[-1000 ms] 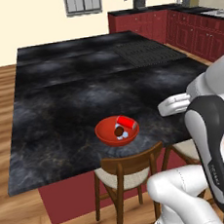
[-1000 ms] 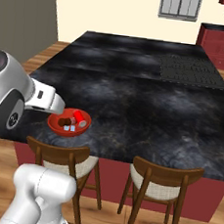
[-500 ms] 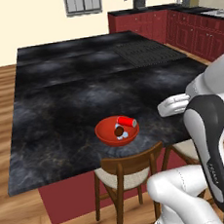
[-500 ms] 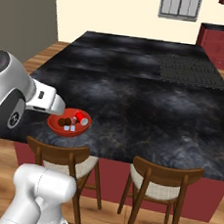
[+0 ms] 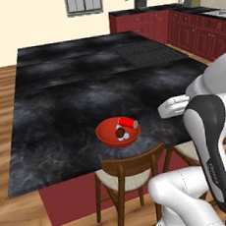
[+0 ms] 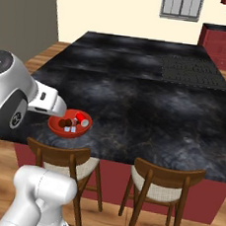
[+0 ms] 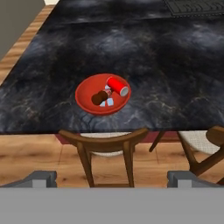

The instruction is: Open the fridge, grab two sodas, and place both sodas inside the bowl with ice on the dining counter.

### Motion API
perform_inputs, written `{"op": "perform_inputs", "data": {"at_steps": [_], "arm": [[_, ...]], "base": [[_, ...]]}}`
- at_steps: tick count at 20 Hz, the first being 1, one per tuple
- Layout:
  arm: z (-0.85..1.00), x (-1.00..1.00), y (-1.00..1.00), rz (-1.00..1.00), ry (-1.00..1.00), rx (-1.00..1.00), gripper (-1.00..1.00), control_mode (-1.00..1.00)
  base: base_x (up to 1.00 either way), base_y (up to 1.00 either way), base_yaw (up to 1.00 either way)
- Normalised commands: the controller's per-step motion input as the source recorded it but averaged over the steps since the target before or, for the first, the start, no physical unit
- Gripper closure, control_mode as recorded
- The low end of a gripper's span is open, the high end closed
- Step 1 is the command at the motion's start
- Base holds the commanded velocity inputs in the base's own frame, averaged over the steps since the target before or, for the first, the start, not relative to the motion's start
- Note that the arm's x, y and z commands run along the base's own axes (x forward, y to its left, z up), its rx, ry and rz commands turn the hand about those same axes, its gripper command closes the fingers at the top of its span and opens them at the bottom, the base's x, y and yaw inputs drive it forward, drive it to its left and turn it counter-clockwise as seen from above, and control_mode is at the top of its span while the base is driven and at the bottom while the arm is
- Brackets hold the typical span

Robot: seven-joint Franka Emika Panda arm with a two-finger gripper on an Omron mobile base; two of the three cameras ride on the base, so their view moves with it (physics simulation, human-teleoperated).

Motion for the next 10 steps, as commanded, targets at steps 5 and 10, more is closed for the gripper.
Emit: {"op": "perform_inputs", "data": {"at_steps": [5, 10], "arm": [[-0.05, 0.05, 0.0, 0.0, 0.03, 0.0, -1.0, -1.0], [-0.06, 0.08, 0.0, 0.0, 0.04, 0.0, -1.0, -1.0]], "base": [[0.0, 0.0, 0.0], [0.0, 0.0, 0.0]]}}
